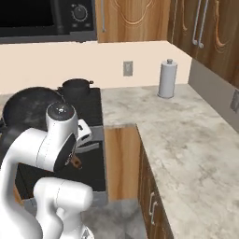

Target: Move the pot and pan from the stove into the sink.

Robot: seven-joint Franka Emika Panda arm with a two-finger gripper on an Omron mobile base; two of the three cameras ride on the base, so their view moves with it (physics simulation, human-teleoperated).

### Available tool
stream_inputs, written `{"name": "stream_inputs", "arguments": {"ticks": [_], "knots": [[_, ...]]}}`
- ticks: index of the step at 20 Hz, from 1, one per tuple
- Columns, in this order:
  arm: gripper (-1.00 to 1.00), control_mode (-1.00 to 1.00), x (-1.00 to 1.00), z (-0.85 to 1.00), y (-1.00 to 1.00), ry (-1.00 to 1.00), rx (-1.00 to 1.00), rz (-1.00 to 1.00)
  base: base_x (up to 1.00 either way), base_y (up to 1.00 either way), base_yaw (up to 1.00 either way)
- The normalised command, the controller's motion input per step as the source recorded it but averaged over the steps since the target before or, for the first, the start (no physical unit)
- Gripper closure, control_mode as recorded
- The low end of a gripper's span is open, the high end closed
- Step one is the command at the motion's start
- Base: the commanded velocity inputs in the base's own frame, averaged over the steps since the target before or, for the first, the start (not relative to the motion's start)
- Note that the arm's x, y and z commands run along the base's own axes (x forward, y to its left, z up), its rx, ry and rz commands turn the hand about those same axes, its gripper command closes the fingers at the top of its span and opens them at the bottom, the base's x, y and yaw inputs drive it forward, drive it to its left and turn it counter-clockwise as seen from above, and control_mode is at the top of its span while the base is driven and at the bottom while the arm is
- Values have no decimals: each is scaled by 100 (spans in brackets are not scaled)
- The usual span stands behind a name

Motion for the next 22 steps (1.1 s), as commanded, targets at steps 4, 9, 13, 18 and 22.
{"name": "stream_inputs", "arguments": {"ticks": [4, 9, 13, 18, 22], "knots": [[100, 100, 0, 0, 0, 0, 0, 0, 9, 0, -43], [100, 100, 0, 0, 0, 0, 0, 0, 6, 0, -43], [100, 100, 0, 0, 0, 0, 0, 0, 6, 0, -41], [100, 100, 0, 0, 0, 0, 0, 0, 7, 0, -40], [100, 100, 0, 0, 0, 0, 0, 0, 3, 0, -41]]}}
